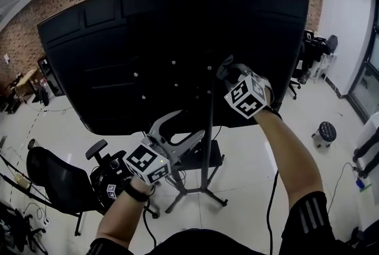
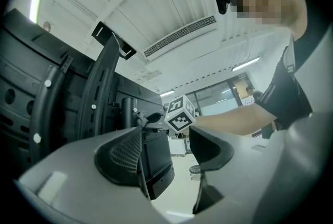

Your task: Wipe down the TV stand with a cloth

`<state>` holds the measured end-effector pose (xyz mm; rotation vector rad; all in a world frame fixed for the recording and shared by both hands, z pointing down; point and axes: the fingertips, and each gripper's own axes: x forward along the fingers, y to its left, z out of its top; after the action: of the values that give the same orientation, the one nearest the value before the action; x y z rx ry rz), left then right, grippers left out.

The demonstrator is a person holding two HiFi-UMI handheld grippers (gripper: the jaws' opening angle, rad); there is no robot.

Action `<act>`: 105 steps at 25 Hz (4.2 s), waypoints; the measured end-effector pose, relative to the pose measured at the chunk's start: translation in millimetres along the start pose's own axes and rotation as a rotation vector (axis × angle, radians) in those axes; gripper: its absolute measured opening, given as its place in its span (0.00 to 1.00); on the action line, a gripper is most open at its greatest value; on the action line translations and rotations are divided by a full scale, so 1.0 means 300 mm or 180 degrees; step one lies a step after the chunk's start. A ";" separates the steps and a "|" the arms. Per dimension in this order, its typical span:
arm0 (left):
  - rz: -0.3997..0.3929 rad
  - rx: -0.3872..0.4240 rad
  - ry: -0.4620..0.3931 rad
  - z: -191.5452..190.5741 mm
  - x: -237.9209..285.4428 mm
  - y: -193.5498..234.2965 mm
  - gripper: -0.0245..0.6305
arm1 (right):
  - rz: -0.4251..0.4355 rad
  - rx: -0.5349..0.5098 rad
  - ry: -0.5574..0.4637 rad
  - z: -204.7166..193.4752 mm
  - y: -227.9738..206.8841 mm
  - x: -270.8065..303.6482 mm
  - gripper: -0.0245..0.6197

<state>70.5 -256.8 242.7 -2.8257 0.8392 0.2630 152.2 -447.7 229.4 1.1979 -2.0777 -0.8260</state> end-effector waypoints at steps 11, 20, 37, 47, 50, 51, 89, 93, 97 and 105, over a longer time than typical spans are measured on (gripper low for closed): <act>0.0005 0.0005 0.0061 -0.028 0.089 -0.041 0.51 | -0.0158 0.0107 0.0133 -0.214 -0.118 -0.085 0.09; -0.0069 0.0006 0.0064 -0.052 0.150 -0.099 0.51 | -0.0346 0.0204 0.0447 -0.419 -0.221 -0.164 0.09; -0.0020 0.0136 -0.0069 0.047 -0.080 -0.011 0.51 | -0.0045 0.0537 -0.0601 0.175 0.040 -0.247 0.09; 0.0205 0.0165 -0.0082 0.121 -0.412 0.204 0.51 | 0.0583 0.1123 -0.1140 0.693 0.397 -0.113 0.09; 0.0265 0.0143 -0.0091 0.109 -0.499 0.260 0.51 | 0.0674 0.1148 -0.1081 0.789 0.519 -0.028 0.09; 0.0283 0.0140 -0.0096 0.099 -0.530 0.279 0.51 | 0.0661 0.1108 -0.1035 0.812 0.558 0.004 0.09; 0.0839 0.0028 0.0009 0.042 -1.043 0.627 0.50 | -0.0203 -0.2299 0.0289 1.123 0.872 0.582 0.08; 0.0913 0.0039 0.0018 0.055 -1.062 0.634 0.50 | -0.0167 -0.2257 0.0214 1.153 0.885 0.590 0.08; 0.0912 0.0033 0.0027 0.046 -1.055 0.621 0.50 | -0.0003 -0.2007 0.0000 1.136 0.903 0.539 0.09; 0.0700 -0.0010 -0.0038 0.037 -0.931 0.566 0.50 | 0.0168 -0.0812 -0.0718 1.083 0.755 0.245 0.09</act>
<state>-255.1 -248.7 272.5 -2.7314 1.1490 0.3110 -238.6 -351.6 209.5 0.9452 -2.0903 -1.2073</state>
